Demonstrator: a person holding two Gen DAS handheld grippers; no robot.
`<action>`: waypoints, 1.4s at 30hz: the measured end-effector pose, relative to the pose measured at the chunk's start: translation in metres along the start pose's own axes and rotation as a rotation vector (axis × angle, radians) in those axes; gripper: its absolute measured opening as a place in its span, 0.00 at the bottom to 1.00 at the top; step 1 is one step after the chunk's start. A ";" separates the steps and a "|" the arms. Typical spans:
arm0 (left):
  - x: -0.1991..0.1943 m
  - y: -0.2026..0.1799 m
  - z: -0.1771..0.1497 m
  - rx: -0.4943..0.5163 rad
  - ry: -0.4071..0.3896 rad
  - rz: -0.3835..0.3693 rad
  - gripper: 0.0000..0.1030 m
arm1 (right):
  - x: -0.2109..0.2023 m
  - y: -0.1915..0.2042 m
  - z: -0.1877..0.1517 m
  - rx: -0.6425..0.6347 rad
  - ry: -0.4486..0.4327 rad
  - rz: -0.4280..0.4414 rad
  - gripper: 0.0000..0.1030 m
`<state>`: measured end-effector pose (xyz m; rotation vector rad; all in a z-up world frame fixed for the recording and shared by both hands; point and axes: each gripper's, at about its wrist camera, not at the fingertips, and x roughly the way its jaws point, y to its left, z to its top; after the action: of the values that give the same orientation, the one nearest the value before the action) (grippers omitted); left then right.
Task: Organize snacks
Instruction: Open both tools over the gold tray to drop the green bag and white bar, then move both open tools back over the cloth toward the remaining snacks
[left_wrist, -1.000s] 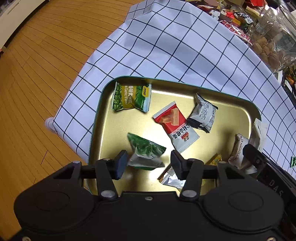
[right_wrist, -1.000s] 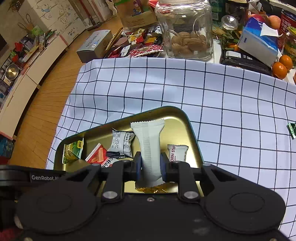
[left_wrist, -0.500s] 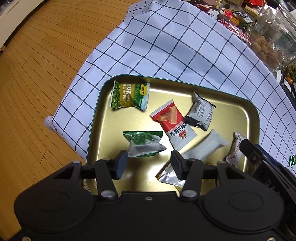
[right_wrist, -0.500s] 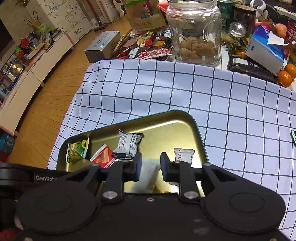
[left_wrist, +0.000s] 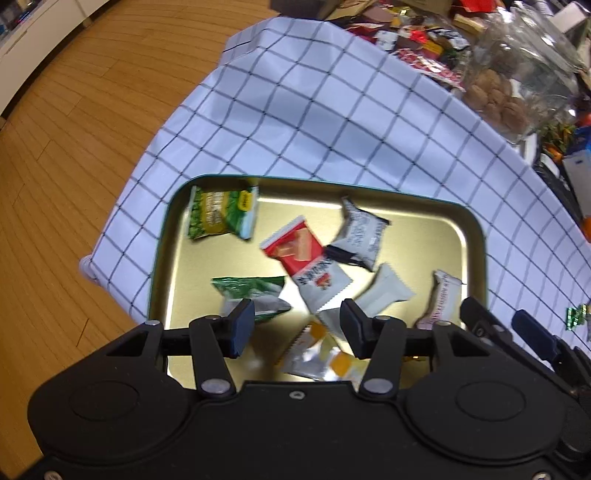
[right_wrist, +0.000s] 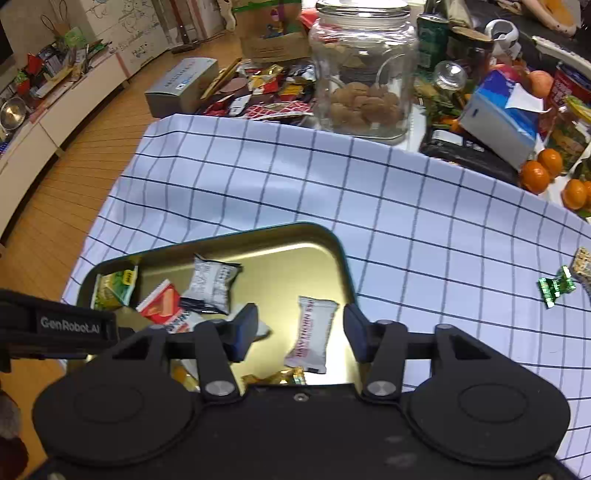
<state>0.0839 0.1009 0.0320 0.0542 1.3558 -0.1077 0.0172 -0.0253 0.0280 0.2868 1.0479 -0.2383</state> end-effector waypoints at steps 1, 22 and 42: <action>-0.002 -0.005 -0.001 0.009 -0.010 -0.008 0.56 | -0.001 -0.005 0.000 0.004 -0.001 -0.004 0.60; 0.010 -0.143 -0.039 0.225 -0.037 -0.180 0.56 | -0.043 -0.140 -0.025 0.152 -0.145 -0.204 0.75; 0.004 -0.238 -0.061 0.356 -0.143 -0.167 0.54 | -0.031 -0.277 -0.036 0.444 0.001 -0.320 0.75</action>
<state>-0.0001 -0.1296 0.0204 0.2286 1.1840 -0.4848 -0.1178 -0.2708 0.0051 0.5174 1.0325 -0.7641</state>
